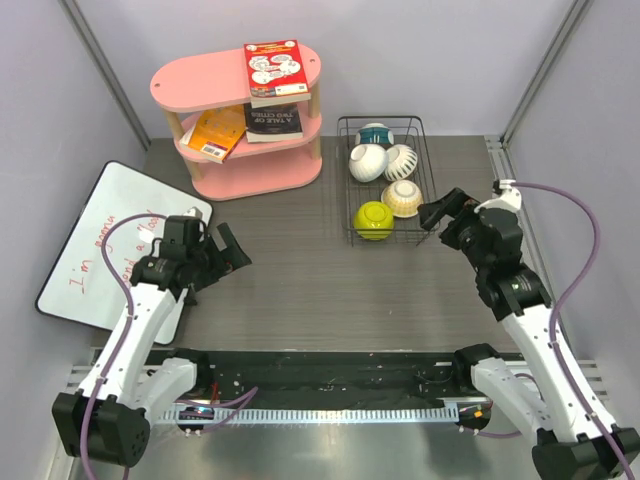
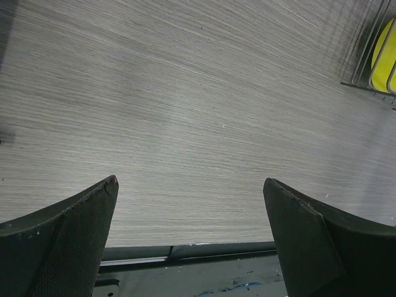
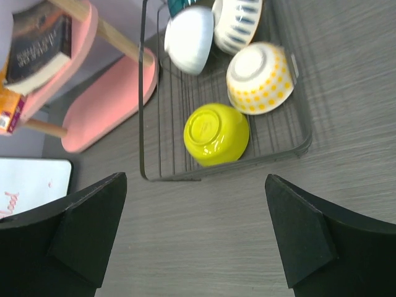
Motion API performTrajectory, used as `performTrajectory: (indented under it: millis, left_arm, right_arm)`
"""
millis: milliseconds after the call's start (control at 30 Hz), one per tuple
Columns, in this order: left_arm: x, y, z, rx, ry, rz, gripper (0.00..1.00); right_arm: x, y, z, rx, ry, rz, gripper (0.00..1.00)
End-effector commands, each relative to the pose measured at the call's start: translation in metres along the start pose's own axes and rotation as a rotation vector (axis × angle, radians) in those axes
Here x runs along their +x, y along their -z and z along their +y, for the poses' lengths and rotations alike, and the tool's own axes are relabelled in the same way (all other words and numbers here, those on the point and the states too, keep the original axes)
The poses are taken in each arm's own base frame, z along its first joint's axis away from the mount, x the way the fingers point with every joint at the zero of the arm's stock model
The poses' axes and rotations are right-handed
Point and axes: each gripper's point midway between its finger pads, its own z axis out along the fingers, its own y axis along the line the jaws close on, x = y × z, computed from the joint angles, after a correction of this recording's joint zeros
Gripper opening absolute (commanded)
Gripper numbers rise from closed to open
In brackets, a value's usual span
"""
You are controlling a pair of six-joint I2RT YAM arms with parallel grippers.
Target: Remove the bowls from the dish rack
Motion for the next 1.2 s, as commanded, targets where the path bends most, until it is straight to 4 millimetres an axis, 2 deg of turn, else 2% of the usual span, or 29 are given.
performTrajectory:
  millis: [0, 67, 133, 233, 400, 467, 533, 567, 600, 633, 667, 700, 767, 800, 900, 1033, 1167]
  left_arm:
    - [-0.008, 0.005, -0.005, 0.021, -0.021, -0.042, 1.0]
    - [-0.007, 0.006, -0.007, 0.037, -0.023, -0.039, 1.0]
    - [-0.007, 0.006, -0.007, 0.043, -0.02, -0.049, 1.0]
    - [-0.008, 0.009, -0.006, 0.046, -0.017, -0.068, 1.0]
    - [-0.006, 0.006, -0.005, 0.04, -0.017, -0.055, 1.0]
    - [-0.005, 0.005, -0.006, 0.043, -0.015, -0.046, 1.0]
    - [-0.004, 0.003, -0.006, 0.045, -0.013, -0.039, 1.0]
    - [-0.004, 0.002, -0.006, 0.043, -0.014, -0.034, 1.0]
    - [-0.004, 0.001, -0.005, 0.04, -0.011, -0.033, 1.0]
    - [-0.003, 0.0, -0.005, 0.038, -0.01, -0.031, 1.0]
    - [-0.003, -0.001, -0.004, 0.033, -0.01, -0.029, 1.0]
    - [-0.003, -0.001, -0.004, 0.032, -0.011, -0.027, 1.0]
    - [-0.002, -0.002, -0.003, 0.023, -0.007, -0.021, 1.0]
    - [-0.003, -0.002, -0.002, 0.02, -0.008, -0.021, 1.0]
    - [-0.005, -0.001, -0.002, 0.013, -0.012, -0.029, 1.0]
    - [-0.01, 0.005, -0.001, 0.012, -0.016, -0.069, 1.0]
    - [-0.008, 0.005, -0.004, 0.041, -0.017, -0.073, 1.0]
  right_arm:
    - [0.023, -0.009, 0.024, -0.108, 0.001, 0.15, 1.0]
    - [0.025, -0.009, 0.023, -0.106, 0.002, 0.154, 1.0]
    - [0.016, -0.006, 0.012, -0.056, 0.0, 0.088, 1.0]
    - [0.007, 0.006, 0.005, -0.045, -0.011, 0.02, 1.0]
    - [-0.005, 0.011, -0.025, 0.118, 0.061, -0.025, 1.0]
    - [-0.001, -0.003, -0.035, 0.205, 0.12, 0.039, 1.0]
    - [-0.016, -0.011, -0.035, 0.263, 0.199, 0.053, 1.0]
    - [-0.011, -0.025, -0.044, 0.323, 0.236, 0.09, 1.0]
    - [-0.025, -0.03, -0.045, 0.362, 0.259, 0.056, 1.0]
    - [-0.029, -0.037, -0.048, 0.386, 0.292, 0.061, 1.0]
    - [-0.021, -0.055, -0.059, 0.43, 0.31, 0.106, 1.0]
    - [-0.03, -0.064, -0.056, 0.428, 0.306, 0.098, 0.99]
    - [-0.019, -0.086, -0.054, 0.388, 0.288, 0.179, 0.99]
    - [-0.012, -0.104, -0.057, 0.403, 0.288, 0.22, 0.97]
    - [0.0, -0.13, -0.066, 0.437, 0.286, 0.272, 0.94]
    - [0.013, -0.147, -0.086, 0.491, 0.291, 0.303, 0.87]
    - [0.03, -0.158, -0.103, 0.518, 0.304, 0.366, 0.84]
